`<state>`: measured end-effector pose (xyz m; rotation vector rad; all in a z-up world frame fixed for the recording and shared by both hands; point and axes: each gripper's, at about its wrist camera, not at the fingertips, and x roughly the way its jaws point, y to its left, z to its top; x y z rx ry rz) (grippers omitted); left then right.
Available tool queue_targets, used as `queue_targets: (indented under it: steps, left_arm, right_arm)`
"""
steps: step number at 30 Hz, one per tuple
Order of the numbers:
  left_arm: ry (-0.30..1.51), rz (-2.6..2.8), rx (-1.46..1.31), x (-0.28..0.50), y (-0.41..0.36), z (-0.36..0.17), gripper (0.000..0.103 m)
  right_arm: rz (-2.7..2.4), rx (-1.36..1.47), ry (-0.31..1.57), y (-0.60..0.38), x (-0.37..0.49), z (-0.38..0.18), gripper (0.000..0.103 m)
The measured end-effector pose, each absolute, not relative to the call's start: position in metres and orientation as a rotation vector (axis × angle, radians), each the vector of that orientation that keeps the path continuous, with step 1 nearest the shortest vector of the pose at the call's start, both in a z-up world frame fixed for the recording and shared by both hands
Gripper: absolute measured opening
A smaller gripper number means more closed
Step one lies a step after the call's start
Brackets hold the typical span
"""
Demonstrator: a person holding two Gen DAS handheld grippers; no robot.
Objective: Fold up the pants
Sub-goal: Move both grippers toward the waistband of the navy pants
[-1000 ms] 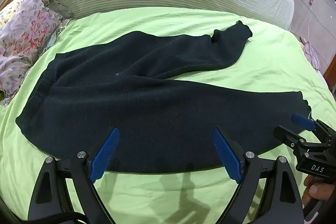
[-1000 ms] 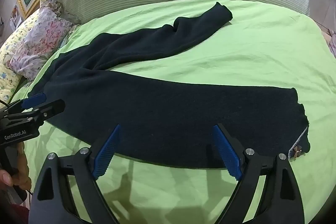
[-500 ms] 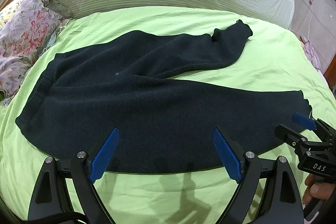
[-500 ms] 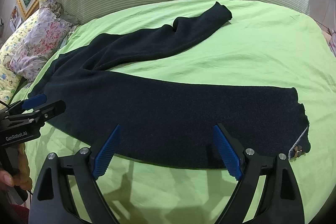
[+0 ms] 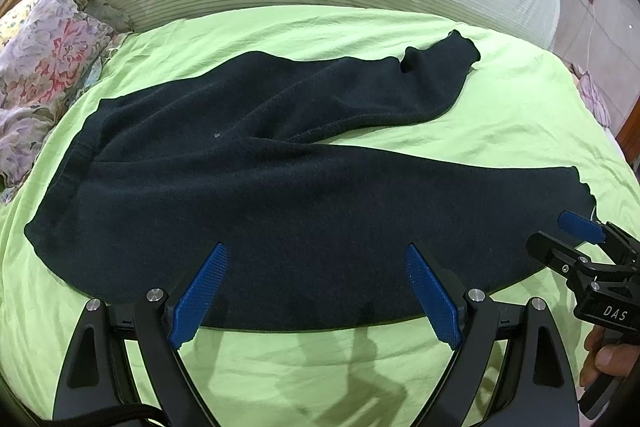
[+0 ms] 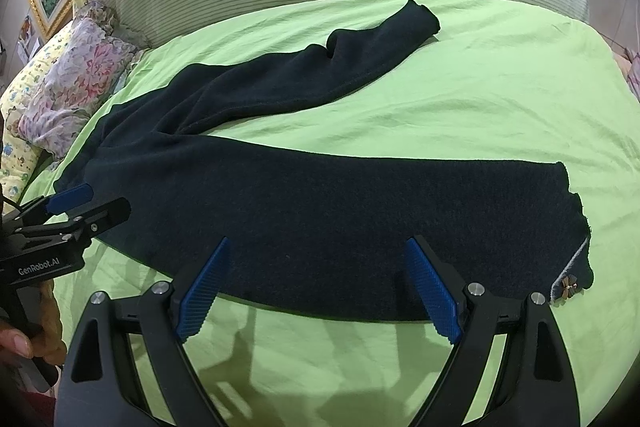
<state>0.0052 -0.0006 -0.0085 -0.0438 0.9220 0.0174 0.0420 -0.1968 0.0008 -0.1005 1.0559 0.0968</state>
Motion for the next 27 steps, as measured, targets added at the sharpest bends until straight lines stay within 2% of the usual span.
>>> queue_targets:
  steps: [27]
  left_arm:
    - [0.978, 0.009, 0.004, 0.013, 0.002, -0.017, 0.091]
  right_arm:
    - [0.081, -0.025, 1.085, -0.203, 0.054, -0.003, 0.088]
